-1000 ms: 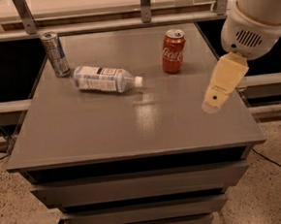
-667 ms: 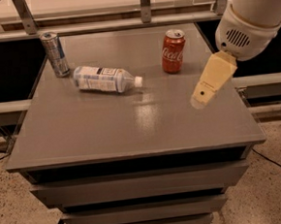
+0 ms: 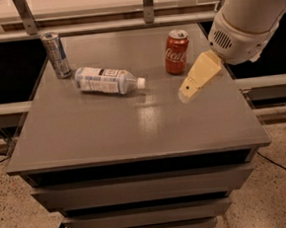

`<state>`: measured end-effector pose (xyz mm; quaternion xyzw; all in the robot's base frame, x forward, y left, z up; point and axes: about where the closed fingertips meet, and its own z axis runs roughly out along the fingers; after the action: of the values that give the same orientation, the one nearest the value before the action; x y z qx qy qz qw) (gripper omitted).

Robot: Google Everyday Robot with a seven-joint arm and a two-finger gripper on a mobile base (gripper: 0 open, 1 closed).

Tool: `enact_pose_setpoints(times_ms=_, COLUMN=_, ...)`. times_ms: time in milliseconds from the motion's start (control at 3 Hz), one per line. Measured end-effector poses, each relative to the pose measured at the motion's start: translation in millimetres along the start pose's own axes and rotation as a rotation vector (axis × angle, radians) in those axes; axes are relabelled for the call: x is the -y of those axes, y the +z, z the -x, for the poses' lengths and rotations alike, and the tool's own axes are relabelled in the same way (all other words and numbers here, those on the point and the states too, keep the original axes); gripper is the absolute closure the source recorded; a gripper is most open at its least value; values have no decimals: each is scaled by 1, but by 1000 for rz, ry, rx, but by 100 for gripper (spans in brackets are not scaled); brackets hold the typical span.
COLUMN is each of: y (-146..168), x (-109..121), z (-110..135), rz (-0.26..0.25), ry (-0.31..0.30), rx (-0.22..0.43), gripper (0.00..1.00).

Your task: Place blue plastic bottle upright

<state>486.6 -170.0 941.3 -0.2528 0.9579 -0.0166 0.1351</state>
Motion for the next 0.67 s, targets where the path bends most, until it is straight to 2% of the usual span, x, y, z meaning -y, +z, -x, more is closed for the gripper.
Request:
enact_pose_setpoints(times_ms=333, y=-1, x=0, z=1, rz=-1, ry=92, rx=7, gripper=0)
enact_pose_setpoints(times_ms=667, y=1, x=-2, z=6, rz=8, ry=85, rx=9, gripper=0)
